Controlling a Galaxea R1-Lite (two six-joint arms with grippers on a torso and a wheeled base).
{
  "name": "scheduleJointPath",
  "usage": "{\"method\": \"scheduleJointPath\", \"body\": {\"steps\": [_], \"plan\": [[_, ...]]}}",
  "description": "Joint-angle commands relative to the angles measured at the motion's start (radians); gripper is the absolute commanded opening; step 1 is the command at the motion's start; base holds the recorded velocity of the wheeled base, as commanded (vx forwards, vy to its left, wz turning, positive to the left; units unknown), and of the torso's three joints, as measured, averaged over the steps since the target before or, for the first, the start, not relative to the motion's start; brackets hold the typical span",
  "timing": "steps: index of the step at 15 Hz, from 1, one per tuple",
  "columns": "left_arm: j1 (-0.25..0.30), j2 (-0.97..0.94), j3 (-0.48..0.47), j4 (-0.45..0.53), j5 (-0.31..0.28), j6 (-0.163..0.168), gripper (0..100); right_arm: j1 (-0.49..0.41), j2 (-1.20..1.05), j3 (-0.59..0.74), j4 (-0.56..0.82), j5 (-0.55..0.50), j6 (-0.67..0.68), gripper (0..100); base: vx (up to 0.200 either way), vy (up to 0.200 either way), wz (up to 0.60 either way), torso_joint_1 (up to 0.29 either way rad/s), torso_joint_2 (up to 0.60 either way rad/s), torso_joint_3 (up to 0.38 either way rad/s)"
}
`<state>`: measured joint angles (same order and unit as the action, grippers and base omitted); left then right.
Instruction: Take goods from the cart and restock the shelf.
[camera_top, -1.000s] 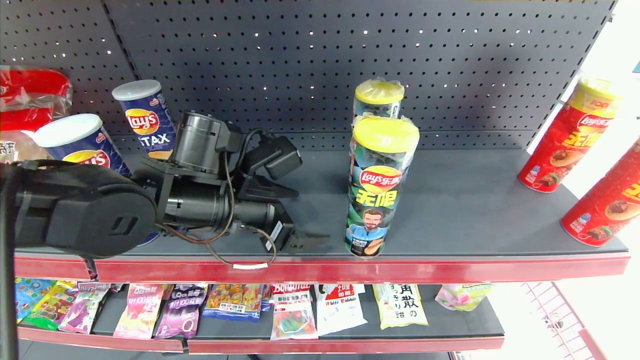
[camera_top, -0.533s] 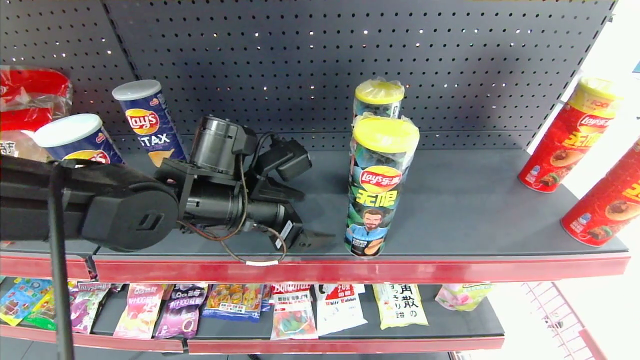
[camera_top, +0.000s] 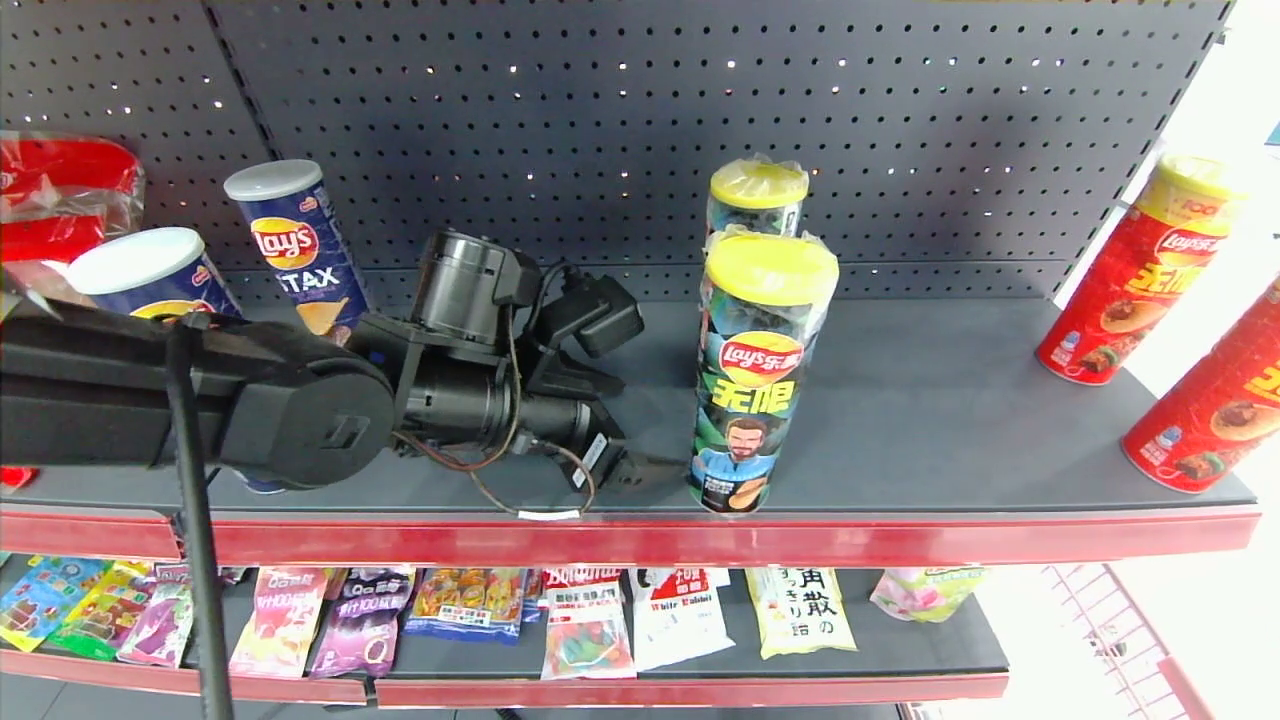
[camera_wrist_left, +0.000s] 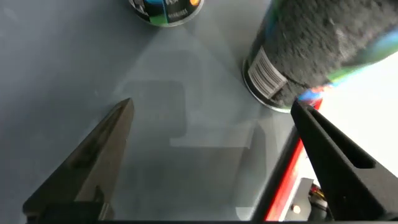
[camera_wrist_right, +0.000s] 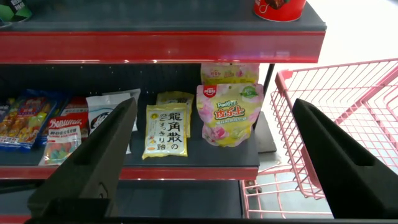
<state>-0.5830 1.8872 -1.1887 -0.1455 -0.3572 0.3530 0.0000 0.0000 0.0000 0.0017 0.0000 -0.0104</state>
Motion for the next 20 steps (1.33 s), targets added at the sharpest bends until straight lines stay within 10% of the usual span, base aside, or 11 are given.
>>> {"method": "scheduleJointPath", "body": {"steps": [1,13,17,20], "plan": [[-0.001,0.015,-0.015,0.000,0.000,0.001,100,0.000,0.000,0.000,0.000,0.000,0.000,100,0.000,0.000,0.00,0.000,0.00,0.000],[0.005,-0.017,-0.005,0.001,0.000,-0.003,100,0.000,0.000,0.000,0.000,0.000,0.000,100,0.000,0.000,0.00,0.000,0.00,0.000],[0.078,-0.296,0.213,0.006,0.001,-0.032,100,0.000,0.000,0.000,0.000,0.002,0.003,100,0.000,0.000,0.00,0.000,0.00,0.000],[0.118,-0.841,0.498,0.149,0.092,-0.161,100,0.000,0.000,0.000,0.000,0.006,0.001,100,0.000,0.000,0.00,0.000,0.00,0.000]]}}
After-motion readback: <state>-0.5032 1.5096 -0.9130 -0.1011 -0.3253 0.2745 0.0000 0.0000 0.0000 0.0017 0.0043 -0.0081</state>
